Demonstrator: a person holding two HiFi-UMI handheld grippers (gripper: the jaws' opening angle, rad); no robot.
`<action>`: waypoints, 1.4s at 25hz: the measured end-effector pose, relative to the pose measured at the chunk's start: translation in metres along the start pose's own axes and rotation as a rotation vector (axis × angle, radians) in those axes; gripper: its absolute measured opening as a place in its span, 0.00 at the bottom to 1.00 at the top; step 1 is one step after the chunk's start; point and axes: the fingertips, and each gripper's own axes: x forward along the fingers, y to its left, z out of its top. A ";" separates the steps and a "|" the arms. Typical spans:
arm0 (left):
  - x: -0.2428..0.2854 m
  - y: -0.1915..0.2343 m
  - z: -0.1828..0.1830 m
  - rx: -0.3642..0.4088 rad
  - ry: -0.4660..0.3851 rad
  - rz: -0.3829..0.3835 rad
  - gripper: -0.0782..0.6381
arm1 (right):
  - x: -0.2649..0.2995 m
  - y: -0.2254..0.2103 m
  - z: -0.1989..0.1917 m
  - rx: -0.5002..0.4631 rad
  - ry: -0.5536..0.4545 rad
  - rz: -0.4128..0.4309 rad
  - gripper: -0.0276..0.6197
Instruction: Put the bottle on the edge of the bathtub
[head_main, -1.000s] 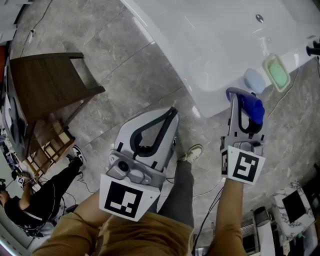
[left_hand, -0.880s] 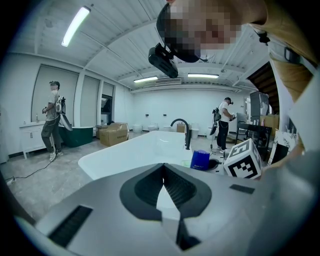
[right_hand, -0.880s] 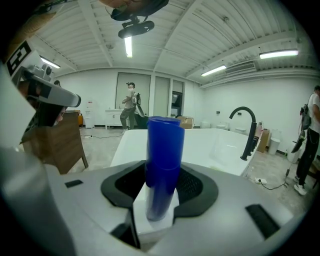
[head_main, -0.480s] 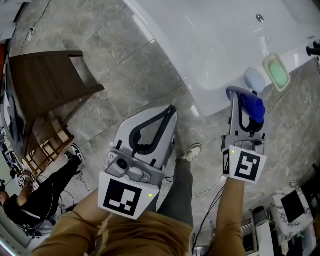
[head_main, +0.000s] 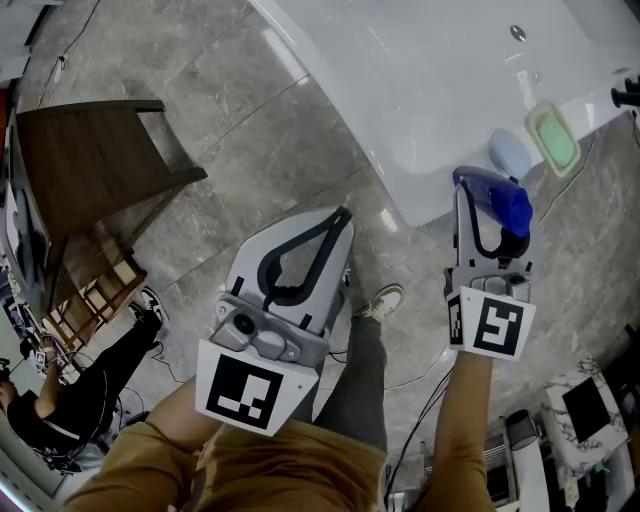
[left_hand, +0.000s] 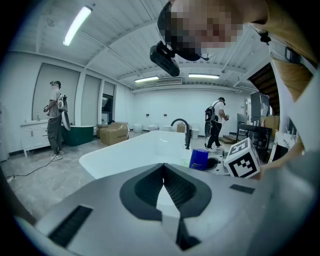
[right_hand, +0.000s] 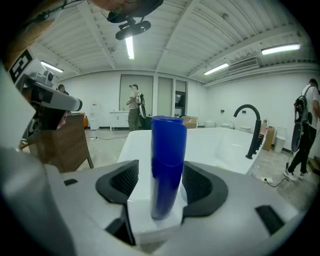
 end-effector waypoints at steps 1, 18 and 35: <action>-0.001 0.000 0.000 -0.001 0.000 0.001 0.12 | 0.000 0.000 0.000 0.005 -0.001 0.000 0.45; -0.018 -0.022 0.014 0.006 -0.012 -0.002 0.12 | -0.025 -0.002 0.006 -0.007 0.008 0.017 0.49; -0.047 -0.041 0.053 0.012 -0.082 -0.002 0.12 | -0.068 0.004 0.023 -0.070 0.073 0.047 0.49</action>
